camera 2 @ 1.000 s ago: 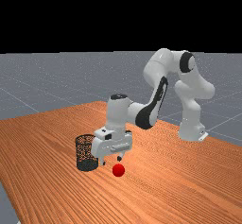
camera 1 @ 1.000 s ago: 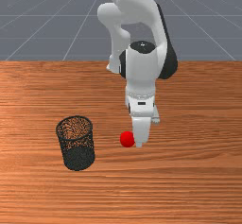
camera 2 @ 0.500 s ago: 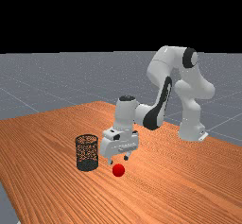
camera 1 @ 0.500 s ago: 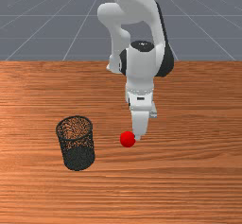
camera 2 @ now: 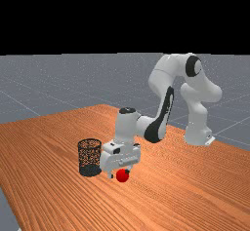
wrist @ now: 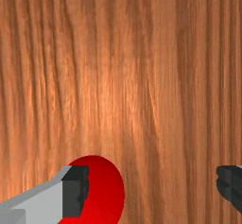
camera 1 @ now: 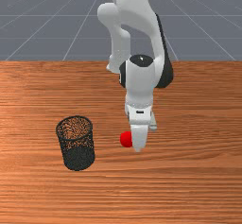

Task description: Put the ball into the container

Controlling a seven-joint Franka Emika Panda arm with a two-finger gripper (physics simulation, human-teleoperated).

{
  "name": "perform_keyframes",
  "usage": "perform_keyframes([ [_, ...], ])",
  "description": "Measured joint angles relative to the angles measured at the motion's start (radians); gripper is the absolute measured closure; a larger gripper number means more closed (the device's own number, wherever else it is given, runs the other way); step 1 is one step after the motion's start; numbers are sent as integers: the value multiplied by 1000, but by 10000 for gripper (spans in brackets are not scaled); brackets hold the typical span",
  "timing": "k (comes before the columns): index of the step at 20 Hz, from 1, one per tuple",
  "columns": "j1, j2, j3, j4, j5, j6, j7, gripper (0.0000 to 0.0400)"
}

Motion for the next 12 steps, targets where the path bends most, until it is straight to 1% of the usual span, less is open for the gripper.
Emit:
perform_keyframes([
  [5,47,12,-8,16,-7,-11,57,0],
  [8,36,25,8,17,-8,4,19,0],
  [9,41,24,-10,14,-18,3,32,0],
  [11,16,9,-2,-16,-4,19,16,0],
  [12,22,10,-9,-15,-3,17,34,0],
])
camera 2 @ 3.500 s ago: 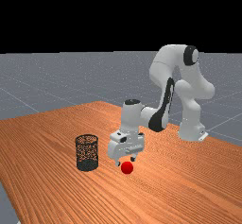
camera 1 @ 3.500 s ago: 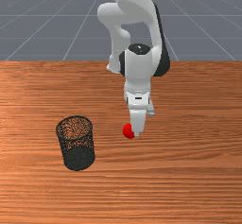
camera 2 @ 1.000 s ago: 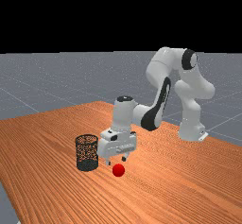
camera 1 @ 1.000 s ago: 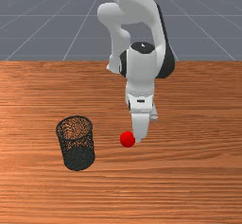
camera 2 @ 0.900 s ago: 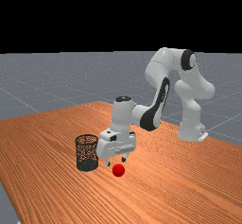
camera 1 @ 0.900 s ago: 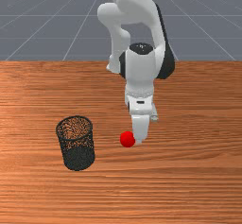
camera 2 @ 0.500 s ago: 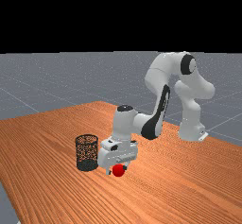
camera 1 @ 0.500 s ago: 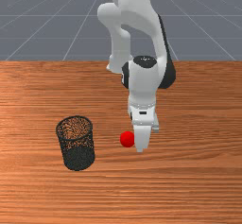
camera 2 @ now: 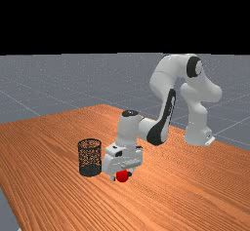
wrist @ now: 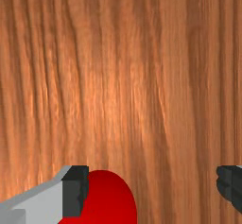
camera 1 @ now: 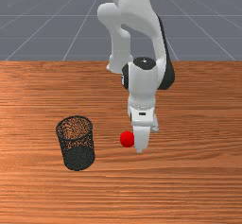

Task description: Put the ball into the container

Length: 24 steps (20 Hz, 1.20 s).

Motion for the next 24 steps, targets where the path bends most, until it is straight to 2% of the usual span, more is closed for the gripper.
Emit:
perform_keyframes([
  [3,-6,-4,28,0,15,-6,-21,0],
  [5,12,-15,10,-1,-2,-22,-2,0],
  [9,54,-60,-32,-89,-39,22,43,0],
  [15,-27,-71,-17,-111,-24,39,-49,0],
  [16,-49,-62,0,-89,-6,14,-69,0],
  [24,-60,78,5,197,0,-135,-80,0],
])
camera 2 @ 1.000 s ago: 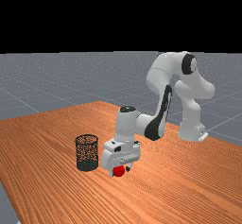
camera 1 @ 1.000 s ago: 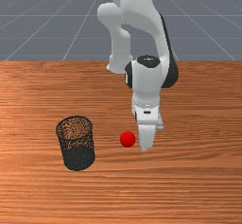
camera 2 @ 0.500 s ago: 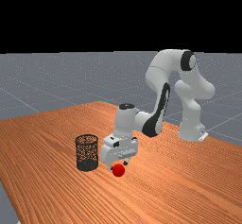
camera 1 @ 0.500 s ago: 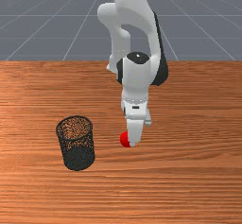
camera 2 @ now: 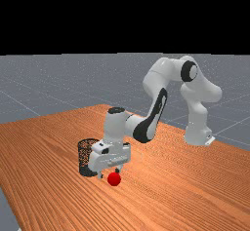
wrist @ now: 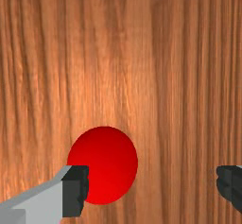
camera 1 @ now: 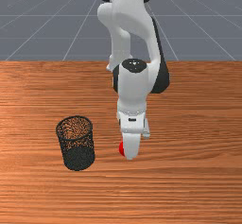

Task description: Put the ball into the container

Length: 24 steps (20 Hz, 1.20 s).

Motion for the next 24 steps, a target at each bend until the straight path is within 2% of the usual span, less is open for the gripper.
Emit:
perform_keyframes([
  [4,-3,61,1,117,2,-49,-3,0],
  [9,-4,66,15,124,14,-24,0,1],
  [10,19,62,-4,112,-2,0,28,1],
  [14,24,31,0,103,-2,-25,27,0],
  [18,-7,29,9,107,4,-37,-19,0],
  [23,26,-74,-33,-86,-32,47,29,0],
  [24,0,-50,-1,-44,-2,-1,-3,0],
])
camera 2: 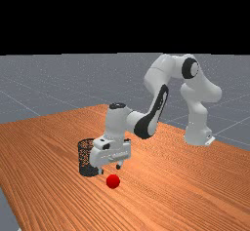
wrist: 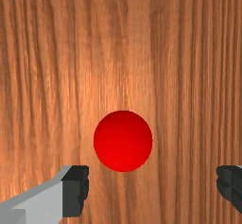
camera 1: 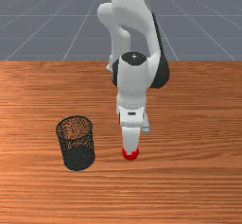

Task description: Put the ball into the container

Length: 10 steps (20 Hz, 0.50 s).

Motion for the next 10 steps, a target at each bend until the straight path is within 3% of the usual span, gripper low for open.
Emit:
perform_keyframes([
  [3,-3,115,4,104,3,-35,-3,0],
  [7,2,162,0,92,-1,83,11,0],
  [8,5,165,0,96,-1,91,11,116],
  [10,-2,163,7,83,-4,127,-8,120],
])
